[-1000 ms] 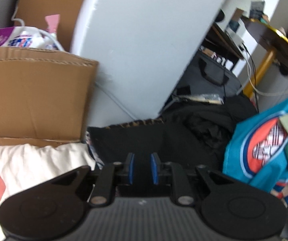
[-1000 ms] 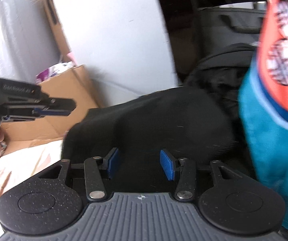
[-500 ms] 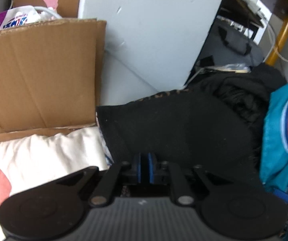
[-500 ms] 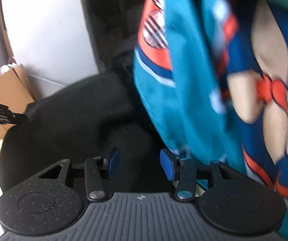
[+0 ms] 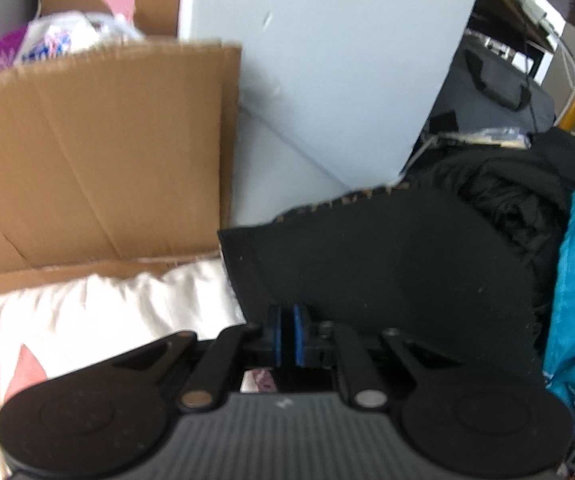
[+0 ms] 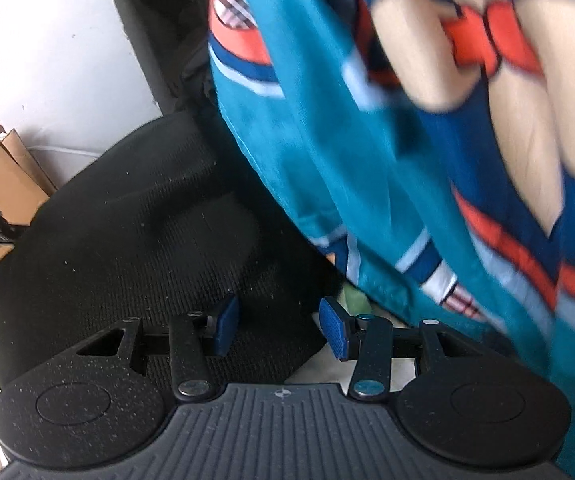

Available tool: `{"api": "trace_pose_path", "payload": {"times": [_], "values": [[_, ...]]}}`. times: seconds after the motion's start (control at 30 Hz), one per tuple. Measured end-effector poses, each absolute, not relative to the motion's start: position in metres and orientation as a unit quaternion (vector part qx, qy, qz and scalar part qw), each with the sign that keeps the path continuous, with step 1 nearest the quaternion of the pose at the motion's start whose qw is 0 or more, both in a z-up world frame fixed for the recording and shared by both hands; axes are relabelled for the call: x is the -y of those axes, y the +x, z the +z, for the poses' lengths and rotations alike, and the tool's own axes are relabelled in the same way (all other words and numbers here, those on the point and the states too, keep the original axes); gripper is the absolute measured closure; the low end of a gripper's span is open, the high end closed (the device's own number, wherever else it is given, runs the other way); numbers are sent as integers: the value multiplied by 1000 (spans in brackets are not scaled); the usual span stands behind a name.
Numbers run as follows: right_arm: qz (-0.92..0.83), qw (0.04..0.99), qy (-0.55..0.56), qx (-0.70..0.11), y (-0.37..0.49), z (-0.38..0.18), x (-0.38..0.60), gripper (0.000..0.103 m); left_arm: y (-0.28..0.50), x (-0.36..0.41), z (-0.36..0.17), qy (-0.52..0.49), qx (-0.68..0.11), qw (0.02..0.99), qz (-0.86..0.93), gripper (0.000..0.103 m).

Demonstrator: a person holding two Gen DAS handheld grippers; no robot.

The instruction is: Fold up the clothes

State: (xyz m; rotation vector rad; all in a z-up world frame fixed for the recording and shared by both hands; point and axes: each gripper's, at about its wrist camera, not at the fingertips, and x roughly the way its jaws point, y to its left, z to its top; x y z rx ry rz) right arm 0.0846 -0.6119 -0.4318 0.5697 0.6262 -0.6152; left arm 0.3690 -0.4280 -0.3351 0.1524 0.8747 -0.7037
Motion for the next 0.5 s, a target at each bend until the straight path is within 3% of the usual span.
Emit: {"api": "trace_pose_path", "payload": {"times": [0.37,0.43,0.5], "values": [[-269,855,344,-278,71,-453,630,51,324,431,-308,87,-367,823,-425,94],[-261,855,352,-278,67,-453,631,64,323,437,-321,106,-382,811,-430,95],[-260,855,347,-284,64,-450,630,88,325,439,-332,120,-391,806,-428,95]]}}
